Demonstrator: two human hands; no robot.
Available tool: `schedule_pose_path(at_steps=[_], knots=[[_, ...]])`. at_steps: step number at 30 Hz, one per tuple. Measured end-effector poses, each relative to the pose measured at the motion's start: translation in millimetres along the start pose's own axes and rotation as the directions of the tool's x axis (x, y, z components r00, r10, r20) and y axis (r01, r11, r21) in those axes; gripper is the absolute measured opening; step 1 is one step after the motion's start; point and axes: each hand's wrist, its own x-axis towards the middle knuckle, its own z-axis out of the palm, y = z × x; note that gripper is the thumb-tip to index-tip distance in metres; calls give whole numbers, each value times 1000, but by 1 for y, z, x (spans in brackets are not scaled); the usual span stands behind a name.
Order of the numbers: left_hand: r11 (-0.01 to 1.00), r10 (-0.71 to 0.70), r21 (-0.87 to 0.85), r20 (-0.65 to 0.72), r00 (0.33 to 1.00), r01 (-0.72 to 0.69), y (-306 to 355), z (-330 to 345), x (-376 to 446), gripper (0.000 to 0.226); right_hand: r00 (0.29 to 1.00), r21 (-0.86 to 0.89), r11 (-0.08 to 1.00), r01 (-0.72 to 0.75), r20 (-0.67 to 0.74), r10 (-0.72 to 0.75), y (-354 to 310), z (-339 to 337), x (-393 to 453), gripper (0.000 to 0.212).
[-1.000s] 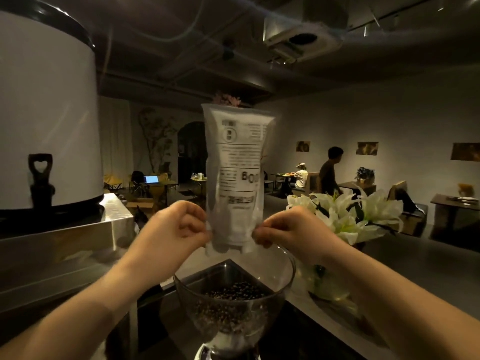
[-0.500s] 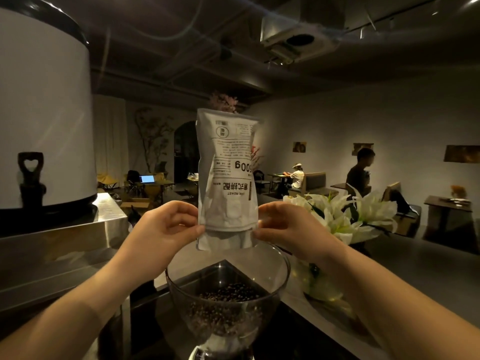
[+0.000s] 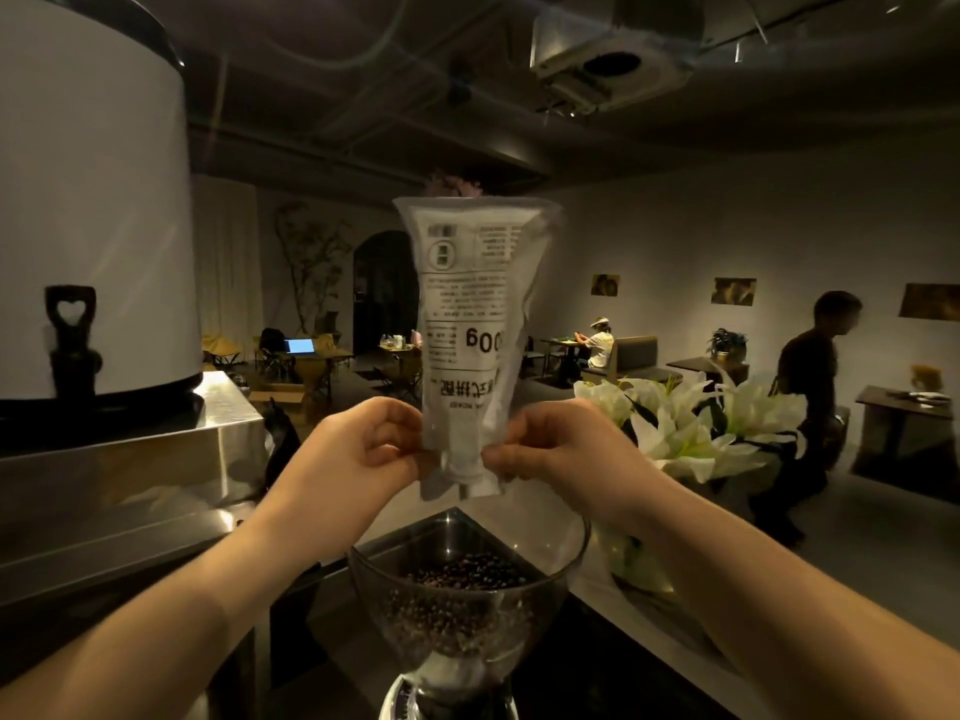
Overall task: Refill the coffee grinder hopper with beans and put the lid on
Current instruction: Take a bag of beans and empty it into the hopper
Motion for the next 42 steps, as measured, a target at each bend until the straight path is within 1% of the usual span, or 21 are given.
schedule_pose_path(at_steps=[3,7,10,13,16,18,20,22,24,25,27,29,30,31,32,34,35,37,38,40,42], knots=[[999,-7,-33,-34,999,5,-2,-10,3,33,999,66,997,-39,-20,41,0,-10,1,17],[1000,24,-6,-3,1000,-24,-1,-3,0,34,1000,-10,1000,-26,13,26,0,-6,0,12],[997,-28,-67,-14,1000,27,-3,-10,2,32,997,52,995,-80,0,80,4,-8,0,12],[998,-37,-54,-32,999,35,-5,-13,2,30,995,0,995,-100,-10,100,7,-12,-2,14],[979,-122,-172,-43,992,113,-6,-15,2,39,987,114,980,-162,28,160,5,-14,-5,15],[967,-166,-200,-26,986,158,-6,-19,3,44,974,197,955,-222,78,210,5,-19,-6,15],[969,-154,-194,6,988,152,-3,-20,2,44,964,314,911,-266,111,243,2,-21,-7,16],[994,-27,-110,9,1000,27,4,-20,1,44,964,458,849,-265,138,226,-4,-21,-5,3],[985,166,34,7,986,-167,13,-27,0,47,972,542,809,-227,82,218,-12,-25,-4,35],[959,260,109,21,965,-261,19,-33,0,48,978,569,800,-191,42,203,-12,-30,-2,45],[863,416,275,90,905,-424,33,-41,1,51,986,660,738,-142,25,167,-23,-38,0,41],[707,542,463,133,830,-535,45,-47,6,54,989,697,703,-139,61,135,-34,-44,2,27],[653,579,524,121,806,-548,51,-49,10,54,988,688,710,-152,92,122,-39,-46,2,27],[644,592,543,92,801,-539,56,-48,13,50,986,677,719,-161,133,96,-41,-47,2,30],[663,592,530,62,804,-529,61,-48,16,45,982,658,734,-169,172,72,-45,-47,1,33],[693,589,492,33,808,-526,65,-48,21,41,984,578,806,-128,175,31,-47,-51,0,39],[708,583,477,22,812,-521,64,-49,25,36,992,487,871,-67,127,6,-47,-53,0,35],[768,534,423,-10,845,-480,59,-53,32,18,997,207,975,79,-9,-79,-43,-58,0,18],[805,498,383,-22,867,-453,58,-56,34,10,990,88,988,127,-66,-121,-41,-59,-1,31],[852,449,312,-21,893,-421,57,-59,32,13,972,19,983,185,-154,-180,-42,-59,-3,50],[862,455,259,-22,890,-435,58,-58,29,16,951,-70,961,268,-141,-275,-47,-53,-6,59]])
